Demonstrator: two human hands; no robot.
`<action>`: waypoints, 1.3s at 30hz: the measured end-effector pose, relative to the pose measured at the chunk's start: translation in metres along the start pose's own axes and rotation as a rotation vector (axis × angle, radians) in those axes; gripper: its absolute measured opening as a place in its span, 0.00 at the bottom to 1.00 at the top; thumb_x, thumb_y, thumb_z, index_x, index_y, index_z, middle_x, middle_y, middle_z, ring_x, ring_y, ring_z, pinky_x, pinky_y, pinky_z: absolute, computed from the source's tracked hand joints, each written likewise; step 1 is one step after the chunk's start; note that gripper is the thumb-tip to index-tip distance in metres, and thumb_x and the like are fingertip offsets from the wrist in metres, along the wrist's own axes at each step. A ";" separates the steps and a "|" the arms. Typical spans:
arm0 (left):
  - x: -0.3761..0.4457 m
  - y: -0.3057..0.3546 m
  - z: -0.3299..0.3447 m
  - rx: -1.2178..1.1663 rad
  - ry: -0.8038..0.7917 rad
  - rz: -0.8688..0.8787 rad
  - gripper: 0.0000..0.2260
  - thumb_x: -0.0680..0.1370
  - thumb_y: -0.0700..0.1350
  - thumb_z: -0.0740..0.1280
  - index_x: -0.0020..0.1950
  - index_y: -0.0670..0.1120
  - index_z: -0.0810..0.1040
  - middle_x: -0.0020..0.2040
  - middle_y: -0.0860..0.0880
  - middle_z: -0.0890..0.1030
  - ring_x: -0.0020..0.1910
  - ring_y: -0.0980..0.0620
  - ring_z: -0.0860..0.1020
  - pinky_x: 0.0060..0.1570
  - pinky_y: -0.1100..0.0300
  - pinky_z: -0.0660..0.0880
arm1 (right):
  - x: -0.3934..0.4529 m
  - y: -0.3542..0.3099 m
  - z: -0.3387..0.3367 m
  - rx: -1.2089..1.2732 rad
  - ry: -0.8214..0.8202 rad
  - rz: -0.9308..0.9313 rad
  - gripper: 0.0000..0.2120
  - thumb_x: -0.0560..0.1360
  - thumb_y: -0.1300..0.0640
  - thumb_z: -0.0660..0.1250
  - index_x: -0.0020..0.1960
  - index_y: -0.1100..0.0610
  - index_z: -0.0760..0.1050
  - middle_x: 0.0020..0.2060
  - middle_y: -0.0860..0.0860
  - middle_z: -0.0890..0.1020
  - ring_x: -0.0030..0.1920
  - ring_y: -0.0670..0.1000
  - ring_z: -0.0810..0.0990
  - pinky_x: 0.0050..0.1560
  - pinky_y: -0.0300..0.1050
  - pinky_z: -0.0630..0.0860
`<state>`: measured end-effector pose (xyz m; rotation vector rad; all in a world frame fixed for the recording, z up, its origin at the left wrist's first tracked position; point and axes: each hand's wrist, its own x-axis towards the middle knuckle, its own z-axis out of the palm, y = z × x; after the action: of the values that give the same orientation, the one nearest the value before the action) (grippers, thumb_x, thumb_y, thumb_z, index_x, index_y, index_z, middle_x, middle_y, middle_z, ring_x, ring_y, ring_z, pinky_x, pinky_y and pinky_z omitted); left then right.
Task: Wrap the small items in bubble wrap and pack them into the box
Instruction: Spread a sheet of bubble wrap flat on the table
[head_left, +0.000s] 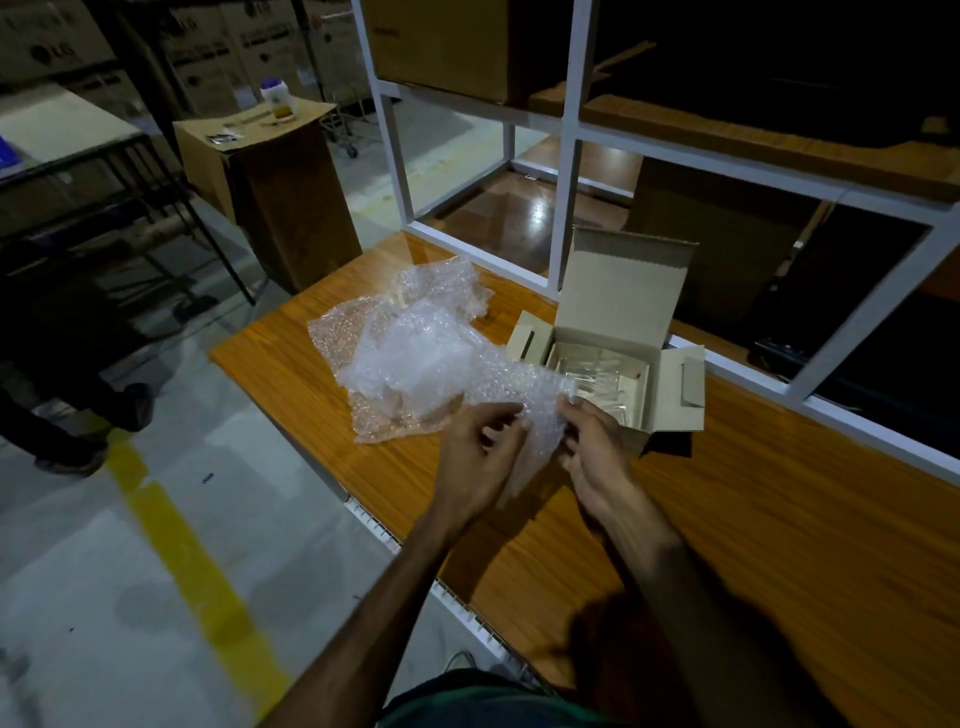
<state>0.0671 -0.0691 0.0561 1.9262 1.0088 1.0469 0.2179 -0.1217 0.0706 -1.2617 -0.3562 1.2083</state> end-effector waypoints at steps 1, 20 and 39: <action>-0.002 0.005 0.003 -0.064 -0.041 -0.038 0.09 0.82 0.47 0.72 0.63 0.51 0.84 0.53 0.60 0.83 0.50 0.60 0.81 0.44 0.65 0.79 | -0.002 0.002 -0.002 0.010 -0.011 0.002 0.11 0.86 0.54 0.64 0.63 0.54 0.82 0.58 0.54 0.87 0.62 0.56 0.85 0.69 0.62 0.78; 0.005 0.008 -0.001 0.016 -0.211 -0.108 0.08 0.80 0.40 0.71 0.41 0.47 0.83 0.36 0.55 0.82 0.37 0.58 0.80 0.38 0.62 0.75 | -0.035 0.008 -0.016 -0.105 -0.126 -0.110 0.17 0.82 0.49 0.69 0.70 0.48 0.78 0.62 0.45 0.85 0.60 0.44 0.84 0.64 0.51 0.81; -0.012 0.012 0.006 -0.089 -0.381 -0.305 0.11 0.81 0.46 0.72 0.49 0.38 0.80 0.46 0.40 0.83 0.47 0.41 0.84 0.47 0.49 0.84 | -0.034 0.044 -0.064 -0.335 0.153 -0.011 0.10 0.83 0.55 0.67 0.56 0.62 0.81 0.54 0.65 0.83 0.46 0.55 0.82 0.47 0.52 0.78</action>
<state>0.0720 -0.0862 0.0601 1.7430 0.9767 0.5188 0.2323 -0.1910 0.0238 -1.6286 -0.4657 1.0624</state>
